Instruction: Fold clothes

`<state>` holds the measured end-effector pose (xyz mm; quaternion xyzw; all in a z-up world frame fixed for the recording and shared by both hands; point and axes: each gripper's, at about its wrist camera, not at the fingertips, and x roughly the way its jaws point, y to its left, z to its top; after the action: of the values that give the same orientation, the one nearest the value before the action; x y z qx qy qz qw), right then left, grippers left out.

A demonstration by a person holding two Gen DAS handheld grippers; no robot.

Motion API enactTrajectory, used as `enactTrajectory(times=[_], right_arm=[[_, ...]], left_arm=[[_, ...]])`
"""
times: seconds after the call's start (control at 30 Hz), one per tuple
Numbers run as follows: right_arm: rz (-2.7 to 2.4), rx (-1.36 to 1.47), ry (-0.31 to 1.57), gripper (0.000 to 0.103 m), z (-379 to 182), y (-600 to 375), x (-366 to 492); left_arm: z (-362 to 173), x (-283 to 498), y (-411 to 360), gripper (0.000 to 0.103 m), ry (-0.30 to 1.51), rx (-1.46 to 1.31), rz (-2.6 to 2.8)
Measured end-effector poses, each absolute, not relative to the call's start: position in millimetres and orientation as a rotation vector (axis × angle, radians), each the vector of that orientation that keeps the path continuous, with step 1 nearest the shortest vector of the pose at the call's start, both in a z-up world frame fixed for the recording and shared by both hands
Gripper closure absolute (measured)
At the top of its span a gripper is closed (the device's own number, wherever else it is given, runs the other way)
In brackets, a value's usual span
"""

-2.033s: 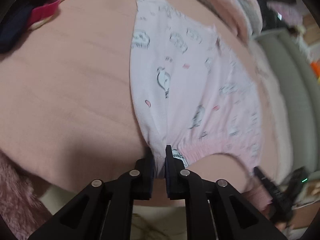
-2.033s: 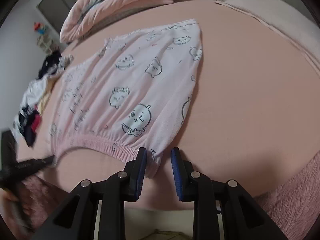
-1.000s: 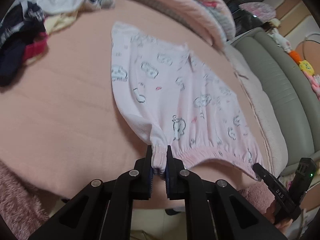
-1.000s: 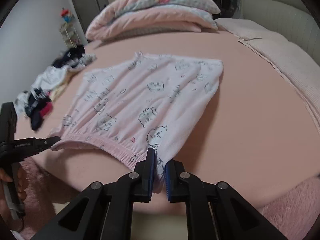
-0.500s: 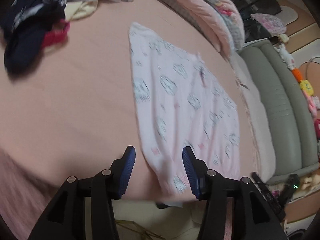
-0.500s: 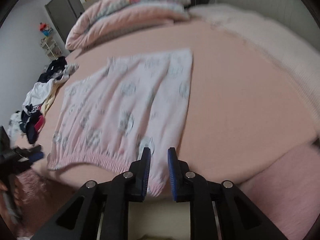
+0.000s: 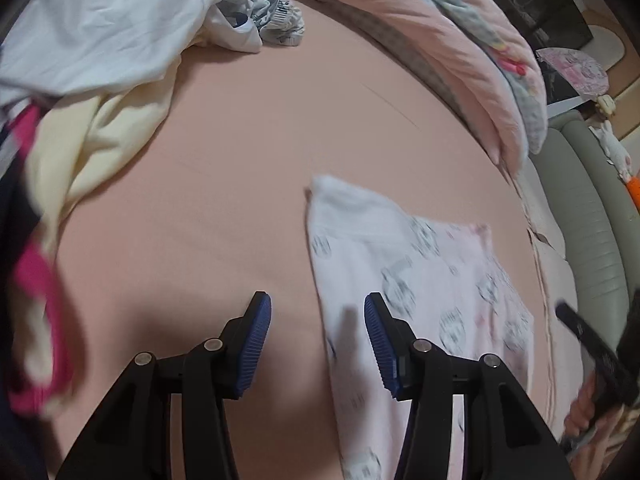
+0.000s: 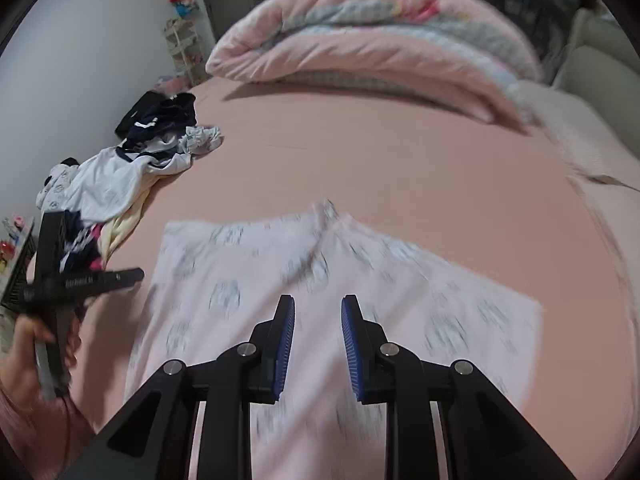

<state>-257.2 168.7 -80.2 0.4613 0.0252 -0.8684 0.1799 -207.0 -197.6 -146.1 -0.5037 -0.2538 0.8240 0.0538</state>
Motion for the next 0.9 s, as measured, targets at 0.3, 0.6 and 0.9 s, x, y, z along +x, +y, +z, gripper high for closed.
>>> enactTrajectory(times=[0.3, 0.6, 0.9], right_arm=[[-2.482, 1.576, 0.378, 0.08, -169.6, 171.2, -336.0], [-2.59, 1.534, 0.322, 0.065, -160.5, 216.2, -321.3], [-2.397, 1.387, 0.216, 0.065, -128.2, 152.1, -326.1]], left_arm=[[-141.4, -236.5, -183.5, 0.058, -0.702, -1.502, 2.459], [-151.7, -239.7, -172.0, 0.057, -0.682, -1.492, 2.408], [-135.4, -240.4, -178.3, 0.058, -0.504, -1.468, 2.671]])
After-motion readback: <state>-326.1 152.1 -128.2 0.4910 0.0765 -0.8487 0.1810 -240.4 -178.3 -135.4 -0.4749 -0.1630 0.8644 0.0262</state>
